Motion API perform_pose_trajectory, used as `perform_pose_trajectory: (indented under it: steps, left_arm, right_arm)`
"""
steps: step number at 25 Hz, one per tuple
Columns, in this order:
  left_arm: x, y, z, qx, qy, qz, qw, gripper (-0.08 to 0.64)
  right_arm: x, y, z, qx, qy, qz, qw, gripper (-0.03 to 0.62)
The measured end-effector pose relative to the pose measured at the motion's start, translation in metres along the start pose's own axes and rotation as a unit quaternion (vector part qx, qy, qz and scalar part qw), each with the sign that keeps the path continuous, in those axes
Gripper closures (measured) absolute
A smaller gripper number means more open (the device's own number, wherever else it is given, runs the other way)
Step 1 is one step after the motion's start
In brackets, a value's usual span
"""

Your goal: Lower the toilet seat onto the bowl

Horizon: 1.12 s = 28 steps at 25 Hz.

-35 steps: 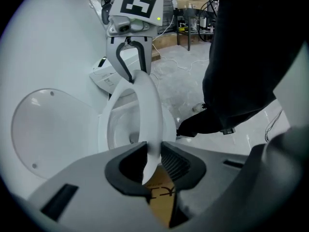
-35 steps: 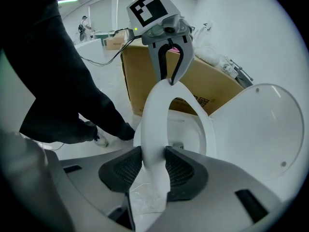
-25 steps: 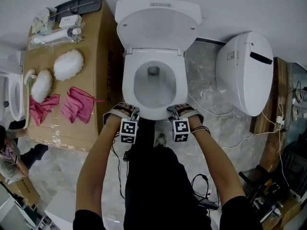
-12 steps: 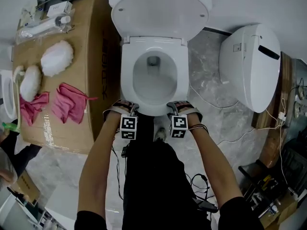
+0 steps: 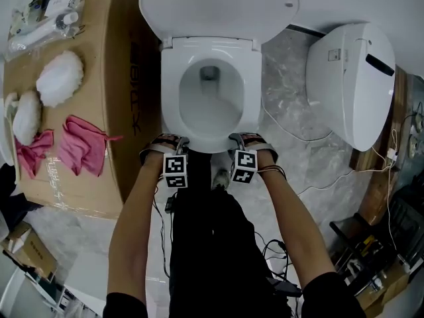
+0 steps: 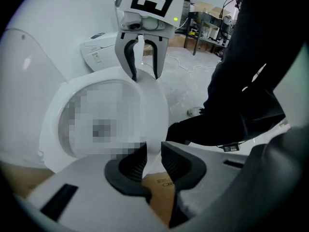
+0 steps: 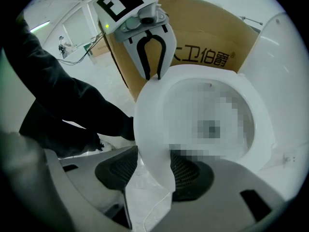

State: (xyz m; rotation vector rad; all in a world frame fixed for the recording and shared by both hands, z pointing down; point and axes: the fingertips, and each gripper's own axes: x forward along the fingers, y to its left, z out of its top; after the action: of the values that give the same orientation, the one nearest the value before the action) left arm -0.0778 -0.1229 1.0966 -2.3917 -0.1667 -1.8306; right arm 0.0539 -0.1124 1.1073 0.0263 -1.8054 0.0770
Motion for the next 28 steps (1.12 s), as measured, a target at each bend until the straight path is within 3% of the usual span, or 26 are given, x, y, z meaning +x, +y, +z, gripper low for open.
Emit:
perform_pose_trajectory:
  steps: [4, 13, 16, 19, 22, 26, 28]
  left_arm:
    - [0.008, 0.004, 0.002, -0.029, -0.003, 0.005, 0.9996, 0.474]
    - [0.013, 0.008, -0.001, -0.070, -0.007, 0.001, 0.9975, 0.474]
    - [0.006, 0.010, 0.001, -0.084, -0.005, 0.019, 0.9963, 0.474]
    - [-0.013, 0.009, 0.009, -0.135, -0.012, 0.036, 0.9901, 0.478]
    - [-0.054, 0.007, 0.027, -0.221, -0.044, 0.070, 0.9716, 0.493]
    - [-0.140, 0.007, 0.047, -0.329, -0.089, 0.136, 0.9302, 0.534]
    - [-0.191, 0.008, 0.056, -0.368, -0.104, 0.170, 0.9082, 0.540]
  right_arm:
    - [0.005, 0.002, 0.001, 0.034, -0.006, 0.017, 0.999, 0.365]
    - [0.008, -0.002, 0.000, 0.048, -0.007, 0.019, 0.999, 0.367]
    - [0.000, -0.006, 0.002, 0.122, -0.024, 0.029, 0.992, 0.367]
    - [-0.025, -0.012, 0.007, 0.214, -0.055, 0.022, 0.975, 0.370]
    - [-0.073, -0.010, 0.020, 0.277, -0.100, -0.009, 0.956, 0.413]
    - [-0.160, -0.016, 0.043, 0.356, -0.165, -0.076, 0.917, 0.541]
    - [-0.210, -0.021, 0.052, 0.385, -0.199, -0.108, 0.895, 0.553]
